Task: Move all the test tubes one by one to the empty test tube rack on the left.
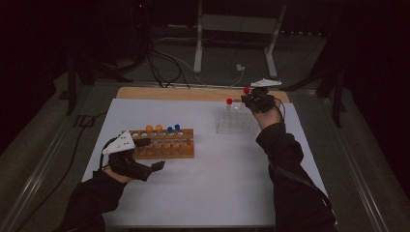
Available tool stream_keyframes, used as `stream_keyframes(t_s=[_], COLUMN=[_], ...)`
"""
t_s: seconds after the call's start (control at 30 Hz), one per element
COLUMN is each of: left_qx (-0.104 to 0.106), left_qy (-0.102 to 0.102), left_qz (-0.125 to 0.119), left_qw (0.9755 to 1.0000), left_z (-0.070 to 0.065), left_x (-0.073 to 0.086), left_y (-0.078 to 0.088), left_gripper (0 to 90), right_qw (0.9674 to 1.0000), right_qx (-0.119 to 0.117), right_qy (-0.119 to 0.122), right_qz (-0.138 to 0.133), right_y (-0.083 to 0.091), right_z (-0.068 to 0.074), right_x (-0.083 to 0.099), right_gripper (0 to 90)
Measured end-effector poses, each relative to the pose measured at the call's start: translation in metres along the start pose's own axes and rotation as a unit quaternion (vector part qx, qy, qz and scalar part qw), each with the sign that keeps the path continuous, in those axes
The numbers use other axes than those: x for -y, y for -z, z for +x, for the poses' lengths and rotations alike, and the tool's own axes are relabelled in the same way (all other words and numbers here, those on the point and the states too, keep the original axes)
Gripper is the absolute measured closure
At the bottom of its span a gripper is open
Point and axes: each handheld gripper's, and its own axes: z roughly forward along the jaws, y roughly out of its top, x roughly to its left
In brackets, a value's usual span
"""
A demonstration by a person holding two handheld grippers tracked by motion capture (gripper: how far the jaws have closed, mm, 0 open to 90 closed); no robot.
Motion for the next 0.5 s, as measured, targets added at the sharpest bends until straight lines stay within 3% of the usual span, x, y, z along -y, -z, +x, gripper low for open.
stream_keyframes(t_s=[0.23, 0.5], left_qx=[0.002, 0.005], left_qy=[0.002, 0.005], left_qz=[0.001, 0.004], left_qw=[1.0, 1.0], left_z=[-0.001, -0.002], left_x=[-0.001, -0.003], left_y=[-0.001, -0.004], left_gripper=[1.3, 1.3], right_qw=[0.9994, 0.9966], right_qx=[-0.025, -0.072], right_qy=[0.02, 0.04], right_qz=[-0.012, -0.011], right_y=[0.021, 0.041], right_z=[0.011, 0.032], right_x=[-0.007, 0.006], right_gripper=[74.9, 74.9])
